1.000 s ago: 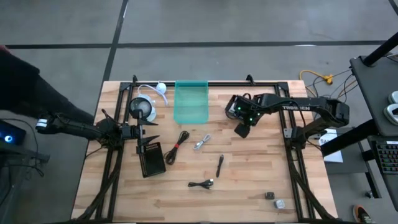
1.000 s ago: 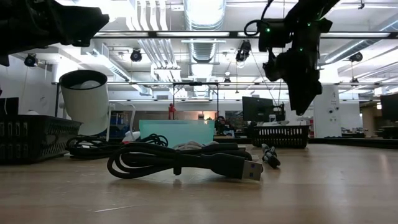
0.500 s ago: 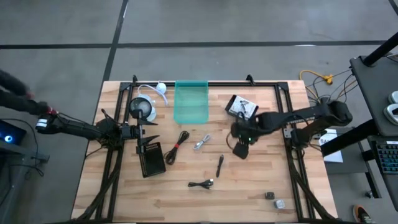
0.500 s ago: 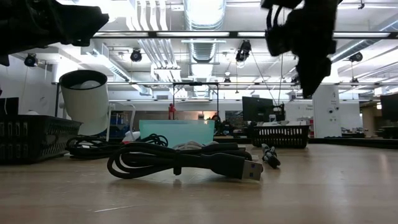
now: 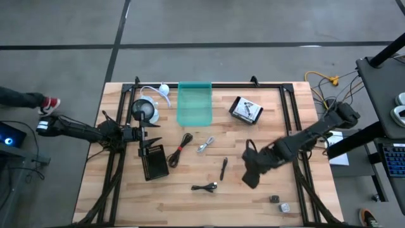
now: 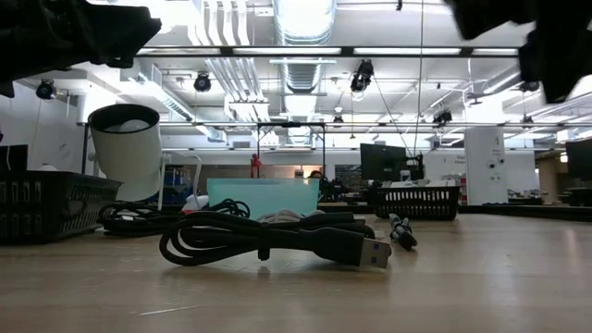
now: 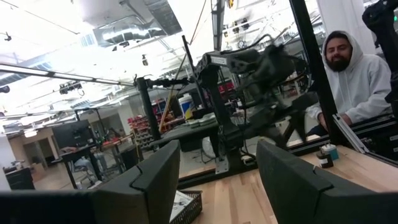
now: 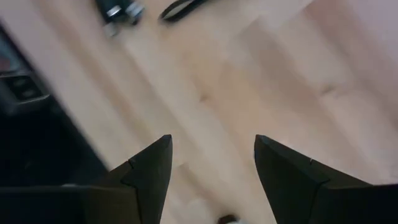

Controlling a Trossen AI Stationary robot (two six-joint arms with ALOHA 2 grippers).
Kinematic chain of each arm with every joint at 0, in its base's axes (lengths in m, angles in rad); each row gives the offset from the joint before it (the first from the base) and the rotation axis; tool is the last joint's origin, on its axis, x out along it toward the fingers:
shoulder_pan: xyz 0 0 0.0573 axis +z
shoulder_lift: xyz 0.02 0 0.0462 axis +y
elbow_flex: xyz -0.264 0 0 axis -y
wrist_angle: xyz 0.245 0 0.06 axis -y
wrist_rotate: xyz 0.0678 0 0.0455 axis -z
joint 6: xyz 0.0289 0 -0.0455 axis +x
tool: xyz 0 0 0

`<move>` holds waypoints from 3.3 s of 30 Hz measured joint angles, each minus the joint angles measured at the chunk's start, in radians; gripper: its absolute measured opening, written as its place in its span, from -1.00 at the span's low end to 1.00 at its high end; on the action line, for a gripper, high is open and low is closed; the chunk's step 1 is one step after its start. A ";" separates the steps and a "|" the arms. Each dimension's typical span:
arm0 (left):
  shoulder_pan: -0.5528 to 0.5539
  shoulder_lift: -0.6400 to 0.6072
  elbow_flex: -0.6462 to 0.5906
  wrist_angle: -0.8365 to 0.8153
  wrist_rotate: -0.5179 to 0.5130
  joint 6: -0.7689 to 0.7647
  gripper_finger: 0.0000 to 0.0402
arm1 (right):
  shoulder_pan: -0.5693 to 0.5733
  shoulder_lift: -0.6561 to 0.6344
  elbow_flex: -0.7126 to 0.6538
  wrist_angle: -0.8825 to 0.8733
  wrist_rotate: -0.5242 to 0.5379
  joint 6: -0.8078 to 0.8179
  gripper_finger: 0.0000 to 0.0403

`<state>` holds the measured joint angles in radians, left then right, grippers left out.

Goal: Pick and place items into bin
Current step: Put the black charger adapter into the left black bin

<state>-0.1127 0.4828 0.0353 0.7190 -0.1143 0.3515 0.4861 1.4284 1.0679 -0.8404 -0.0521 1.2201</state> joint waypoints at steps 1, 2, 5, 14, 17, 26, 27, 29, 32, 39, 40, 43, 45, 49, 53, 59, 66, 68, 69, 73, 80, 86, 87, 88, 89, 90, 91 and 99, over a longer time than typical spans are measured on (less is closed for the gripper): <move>0.000 0.001 0.000 0.000 0.000 0.000 -0.02 | 0.027 0.000 0.000 0.016 0.000 0.026 0.05; 0.000 0.001 0.000 0.003 0.000 -0.002 -0.02 | 0.054 0.006 0.000 0.033 0.000 0.050 0.05; 0.000 0.001 0.000 0.006 0.000 -0.004 -0.02 | 0.133 0.036 0.000 0.063 0.001 0.087 0.05; 0.000 0.001 0.000 0.007 0.000 -0.006 -0.02 | 0.295 0.194 0.052 0.080 -0.149 0.173 0.05; 0.000 0.001 0.000 0.007 0.000 -0.006 -0.02 | 0.312 0.240 0.091 0.075 -0.158 0.199 0.05; 0.000 0.001 0.000 0.007 0.000 -0.005 -0.02 | 0.313 0.348 0.214 -0.063 -0.098 0.147 -0.03; 0.000 0.001 0.000 0.007 0.000 -0.005 -0.02 | 0.313 0.358 0.224 -0.065 -0.098 0.141 -0.04; 0.000 0.001 0.000 0.007 0.000 -0.005 -0.02 | 0.312 0.375 0.237 -0.070 -0.098 0.119 -0.05; 0.000 -0.001 0.000 0.007 0.000 -0.005 -0.02 | 0.312 0.389 0.250 -0.106 -0.076 0.088 -0.02; 0.000 0.000 0.000 0.007 0.000 -0.004 -0.02 | 0.311 0.391 0.252 -0.129 -0.046 -0.017 0.25; 0.000 0.001 0.000 0.007 0.000 -0.004 -0.02 | 0.311 0.391 0.249 -0.129 -0.041 -0.024 0.31; 0.000 -0.001 0.000 0.007 0.000 -0.004 -0.02 | 0.312 0.391 0.246 -0.157 -0.031 -0.027 0.45; 0.000 -0.001 0.000 0.007 0.000 -0.004 -0.02 | 0.312 0.391 0.245 -0.191 -0.032 -0.029 0.51; 0.000 0.001 0.000 0.007 0.000 -0.003 -0.02 | 0.328 0.391 0.239 -0.215 -0.044 -0.049 0.54; 0.000 0.001 0.000 0.007 0.000 -0.003 -0.02 | 0.338 0.409 0.238 -0.212 -0.114 -0.117 0.49; 0.000 -0.001 0.000 0.007 0.000 -0.003 -0.02 | 0.341 0.442 0.237 -0.219 -0.136 -0.148 0.45; 0.000 -0.001 0.000 0.007 0.000 -0.003 -0.02 | 0.361 0.457 0.236 -0.273 -0.137 -0.202 0.41; 0.000 -0.001 0.000 0.007 0.000 -0.003 -0.02 | 0.368 0.459 0.236 -0.283 -0.136 -0.203 0.39; 0.000 -0.001 0.000 0.007 0.000 -0.003 -0.02 | 0.371 0.459 0.236 -0.285 -0.135 -0.203 0.38; 0.000 -0.001 0.000 0.007 0.000 -0.003 -0.02 | 0.390 0.459 0.230 -0.282 -0.132 -0.203 0.33; 0.000 -0.001 0.000 0.007 0.000 -0.003 -0.02 | 0.413 0.459 0.206 -0.278 -0.132 -0.199 0.26; 0.000 -0.001 0.000 0.007 0.000 -0.003 -0.02 | 0.413 0.459 0.176 -0.266 -0.131 -0.201 0.24; 0.000 -0.001 0.000 0.006 0.000 -0.003 -0.02 | 0.413 0.459 0.171 -0.260 -0.131 -0.203 0.24; 0.000 -0.001 0.000 0.006 0.000 -0.003 -0.02 | 0.413 0.459 0.165 -0.251 -0.131 -0.203 0.24; 0.000 -0.001 0.000 0.007 0.000 -0.003 -0.02 | 0.413 0.459 0.160 -0.238 -0.131 -0.203 0.24; 0.000 -0.001 0.000 0.006 0.000 -0.003 -0.02 | 0.413 0.459 0.155 -0.225 -0.131 -0.202 0.24; 0.000 -0.001 0.000 0.006 0.000 -0.003 -0.02 | 0.413 0.459 0.150 -0.216 -0.130 -0.200 0.24; 0.000 -0.001 0.000 0.006 0.000 -0.003 -0.02 | 0.413 0.459 0.138 -0.190 -0.129 -0.202 0.23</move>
<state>-0.1125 0.4820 0.0349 0.7254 -0.1143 0.3485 0.8993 1.8874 1.2062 -1.0308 -0.1814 1.0180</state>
